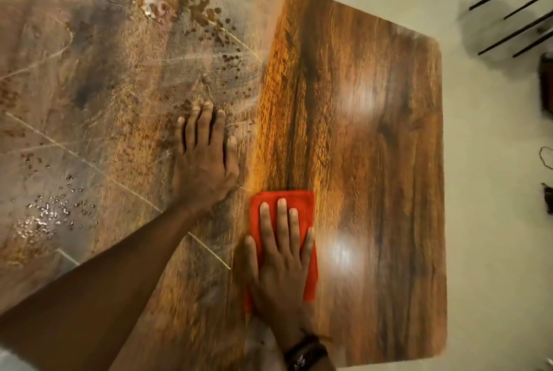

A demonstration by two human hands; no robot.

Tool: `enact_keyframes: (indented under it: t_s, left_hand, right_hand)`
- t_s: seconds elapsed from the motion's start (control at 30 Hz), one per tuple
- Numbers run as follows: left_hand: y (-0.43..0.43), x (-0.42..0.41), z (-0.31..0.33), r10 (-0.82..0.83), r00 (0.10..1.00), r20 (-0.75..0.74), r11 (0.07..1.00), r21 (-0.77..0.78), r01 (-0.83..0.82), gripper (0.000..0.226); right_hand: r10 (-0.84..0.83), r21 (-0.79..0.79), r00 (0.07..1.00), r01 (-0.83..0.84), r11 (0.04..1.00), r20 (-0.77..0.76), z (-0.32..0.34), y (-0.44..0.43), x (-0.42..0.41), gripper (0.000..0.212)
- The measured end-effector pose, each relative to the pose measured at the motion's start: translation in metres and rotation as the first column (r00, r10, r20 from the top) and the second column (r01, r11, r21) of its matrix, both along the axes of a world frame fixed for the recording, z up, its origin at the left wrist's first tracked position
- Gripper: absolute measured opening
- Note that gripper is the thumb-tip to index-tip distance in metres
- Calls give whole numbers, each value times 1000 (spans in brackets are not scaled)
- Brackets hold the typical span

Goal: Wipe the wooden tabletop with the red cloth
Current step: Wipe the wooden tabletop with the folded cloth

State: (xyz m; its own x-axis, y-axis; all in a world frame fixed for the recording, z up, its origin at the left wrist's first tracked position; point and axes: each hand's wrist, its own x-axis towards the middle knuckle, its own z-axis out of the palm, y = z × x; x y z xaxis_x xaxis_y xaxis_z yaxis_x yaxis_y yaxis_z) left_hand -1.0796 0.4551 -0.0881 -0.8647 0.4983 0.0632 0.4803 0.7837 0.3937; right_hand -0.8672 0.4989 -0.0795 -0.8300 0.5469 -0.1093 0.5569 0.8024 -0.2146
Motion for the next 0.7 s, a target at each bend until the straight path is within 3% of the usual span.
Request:
enact_keyframes:
  t_s: [0.23, 0.37, 0.57, 0.7]
  left_hand:
    - [1, -2, -2, 4, 1000, 3, 1000, 8, -4, 55]
    - [-1, -1, -1, 2, 1000, 9, 998, 55, -2, 54]
    - [-21, 34, 7, 52, 996, -74, 993, 114, -43, 47]
    - [-61, 99, 4, -19, 995, -99, 997, 77, 27, 48]
  right_hand:
    - [-46, 20, 990, 49, 999, -132, -7, 72, -132, 59]
    - [-51, -48, 997, 47, 998, -67, -7, 103, -178, 58]
    - [-4, -59, 997, -1, 998, -82, -8, 68, -123, 58]
    - [11, -10, 990, -13, 1000, -143, -12, 12, -44, 59]
